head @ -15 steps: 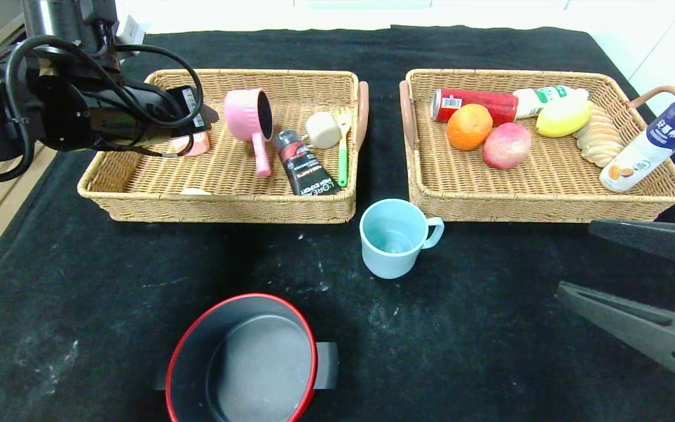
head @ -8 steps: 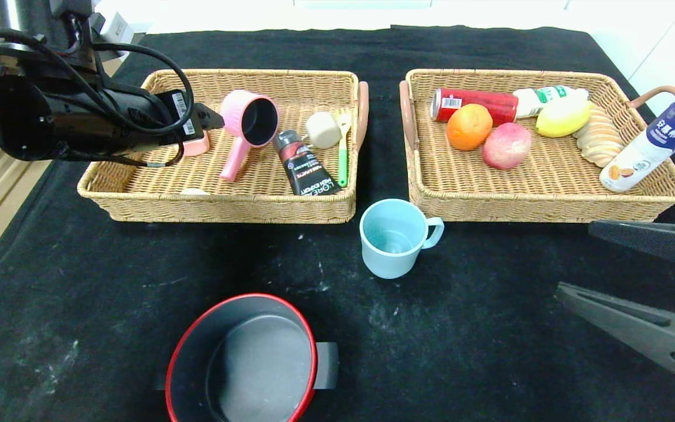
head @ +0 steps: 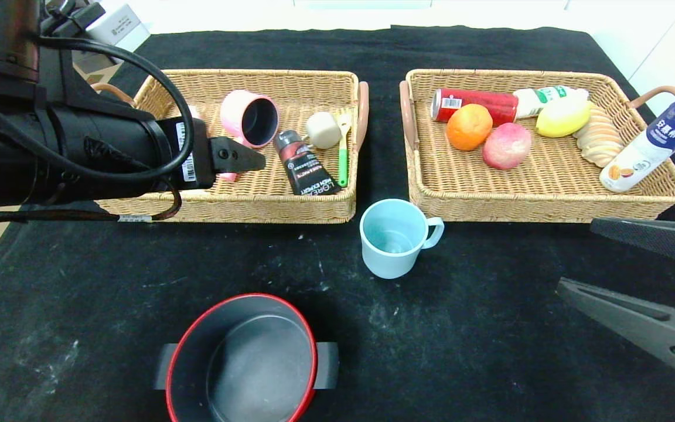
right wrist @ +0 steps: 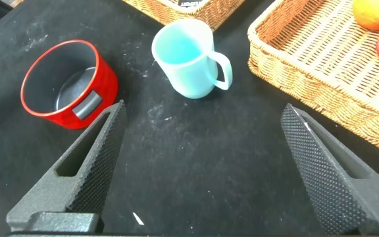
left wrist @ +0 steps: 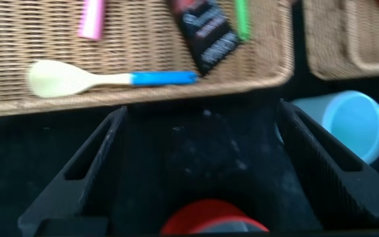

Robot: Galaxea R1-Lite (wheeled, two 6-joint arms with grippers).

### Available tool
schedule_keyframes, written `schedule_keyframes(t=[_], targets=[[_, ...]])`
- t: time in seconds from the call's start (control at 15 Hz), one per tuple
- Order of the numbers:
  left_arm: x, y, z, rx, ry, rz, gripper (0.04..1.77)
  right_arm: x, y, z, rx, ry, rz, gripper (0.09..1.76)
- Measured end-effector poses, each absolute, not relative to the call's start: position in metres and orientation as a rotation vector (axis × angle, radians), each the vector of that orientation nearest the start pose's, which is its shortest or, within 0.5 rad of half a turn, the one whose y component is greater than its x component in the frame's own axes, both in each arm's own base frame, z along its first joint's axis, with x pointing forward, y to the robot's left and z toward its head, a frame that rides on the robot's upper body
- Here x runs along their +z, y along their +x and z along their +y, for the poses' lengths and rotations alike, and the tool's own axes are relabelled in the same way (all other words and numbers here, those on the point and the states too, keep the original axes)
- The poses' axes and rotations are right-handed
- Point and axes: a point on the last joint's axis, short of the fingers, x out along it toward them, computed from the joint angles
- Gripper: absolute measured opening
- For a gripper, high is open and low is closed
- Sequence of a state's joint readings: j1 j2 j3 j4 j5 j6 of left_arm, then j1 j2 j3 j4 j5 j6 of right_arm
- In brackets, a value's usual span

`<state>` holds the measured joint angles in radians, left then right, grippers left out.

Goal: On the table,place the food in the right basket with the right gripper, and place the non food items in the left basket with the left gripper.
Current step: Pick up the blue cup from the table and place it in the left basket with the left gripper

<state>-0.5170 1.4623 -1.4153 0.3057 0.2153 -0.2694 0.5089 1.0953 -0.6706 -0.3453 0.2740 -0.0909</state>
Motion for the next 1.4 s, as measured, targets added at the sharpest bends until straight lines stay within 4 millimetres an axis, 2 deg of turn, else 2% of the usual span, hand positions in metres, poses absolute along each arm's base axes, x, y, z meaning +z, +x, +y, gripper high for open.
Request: schedule_keyframes(t=[0.13,0.4,0.67,0.87,1.4], targets=[[0.330,0.203,-0.129,-0.310,-0.122,0.379,1.63,0.256,0.132,0.080,0.786,-0.096,0.043,1.71],[0.325,0.208,-0.160,-0.349,-0.095,0.389,1.67,0.257,0.132,0.080,0.783,-0.097,0.040,1.71],[0.320,0.212,-0.206,-0.360,-0.043,0.391,1.69,0.257,0.131,0.080,0.784,-0.099,0.038,1.71],[0.306,0.214,-0.234,-0.384,-0.008,0.421,1.69,0.258,0.131,0.080,0.782,-0.097,0.032,1.71],[0.280,0.226,-0.255,-0.341,0.008,0.484,1.70,0.258,0.132,0.078,0.772,-0.097,0.032,1.71]])
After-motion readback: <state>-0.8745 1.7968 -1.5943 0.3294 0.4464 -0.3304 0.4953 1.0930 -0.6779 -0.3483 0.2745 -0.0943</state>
